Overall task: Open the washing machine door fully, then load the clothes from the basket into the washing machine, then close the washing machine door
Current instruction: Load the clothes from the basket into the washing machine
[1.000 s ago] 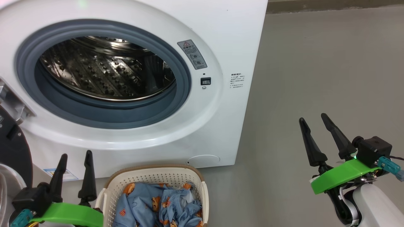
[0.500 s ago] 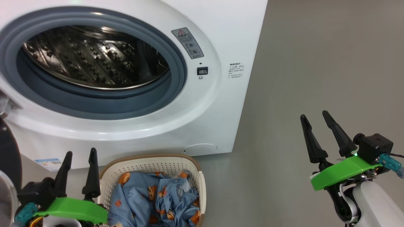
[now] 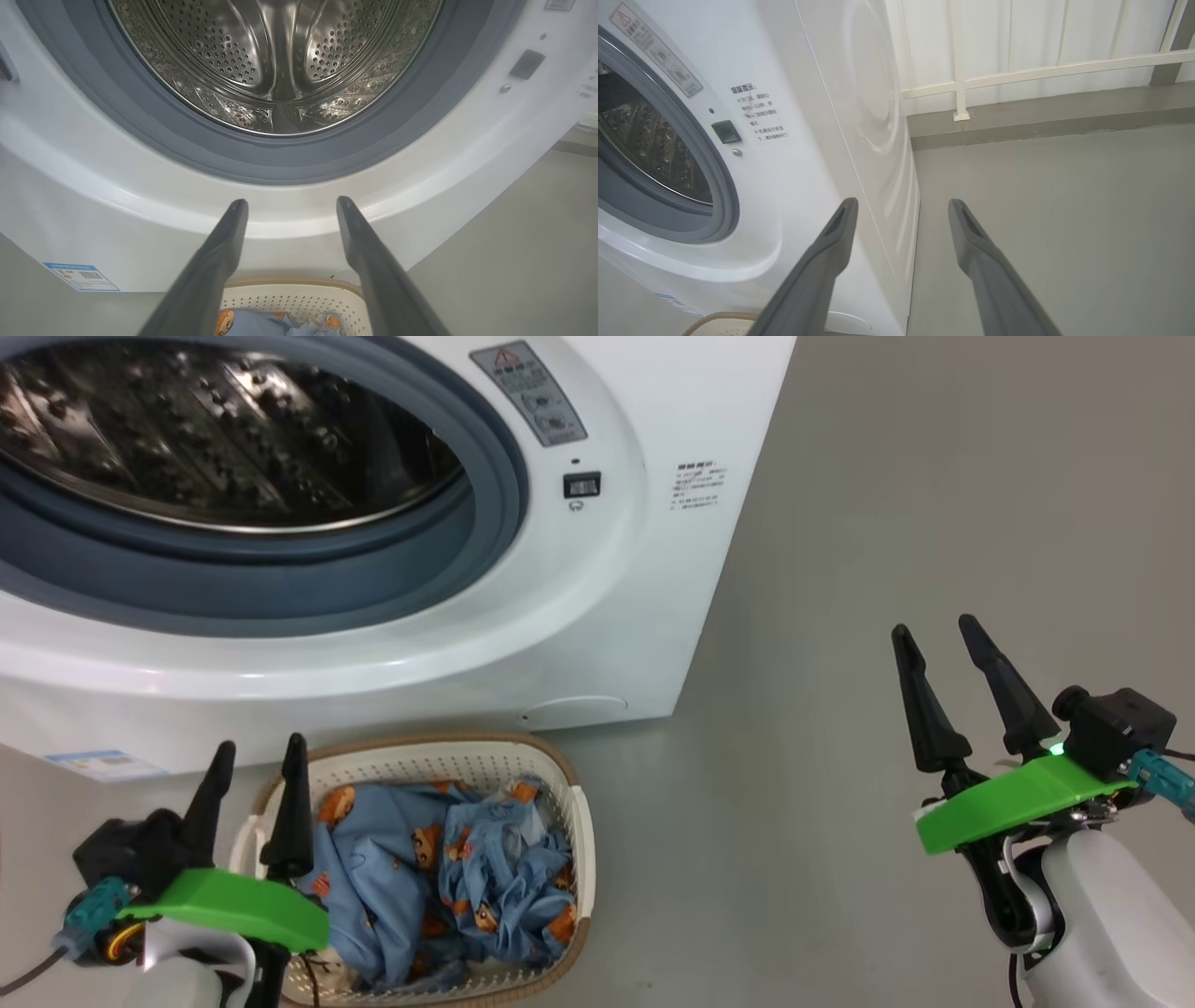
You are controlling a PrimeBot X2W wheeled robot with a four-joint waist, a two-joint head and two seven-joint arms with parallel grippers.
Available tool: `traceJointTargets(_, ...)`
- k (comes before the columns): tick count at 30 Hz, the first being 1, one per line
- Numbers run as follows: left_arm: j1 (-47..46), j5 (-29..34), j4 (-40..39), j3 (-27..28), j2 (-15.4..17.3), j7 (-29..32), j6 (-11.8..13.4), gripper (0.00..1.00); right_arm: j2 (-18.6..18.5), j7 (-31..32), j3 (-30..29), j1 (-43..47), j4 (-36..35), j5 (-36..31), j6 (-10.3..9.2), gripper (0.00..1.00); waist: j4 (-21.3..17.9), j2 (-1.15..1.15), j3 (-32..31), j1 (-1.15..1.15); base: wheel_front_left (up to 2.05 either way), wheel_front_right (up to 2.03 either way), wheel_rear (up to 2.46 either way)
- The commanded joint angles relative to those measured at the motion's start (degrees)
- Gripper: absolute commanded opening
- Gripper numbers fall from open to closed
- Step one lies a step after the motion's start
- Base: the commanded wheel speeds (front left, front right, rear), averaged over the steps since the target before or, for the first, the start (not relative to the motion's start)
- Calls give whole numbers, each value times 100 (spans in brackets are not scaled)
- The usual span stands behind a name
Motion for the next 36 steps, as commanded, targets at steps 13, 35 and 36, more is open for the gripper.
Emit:
traceJointTargets(13, -845, -2, 625, 4, -6, -72, -359, 100, 83, -54, 34, -471, -31, -89, 31, 100, -12, 0, 1014, -1, 0, 0, 0)
traceJointTargets(35, -1998, -325, 2065, -500, -266, 89, -846, 100, 174, -54, -55, -1181, -28, -122, 31, 100, -63, 0, 2465, -1, 0, 0, 0)
traceJointTargets(36, -2026, -349, 2112, -545, -262, 114, -854, 100, 175, -54, -76, -1199, -35, -126, 31, 100, -75, 0, 2508, -1, 0, 0, 0)
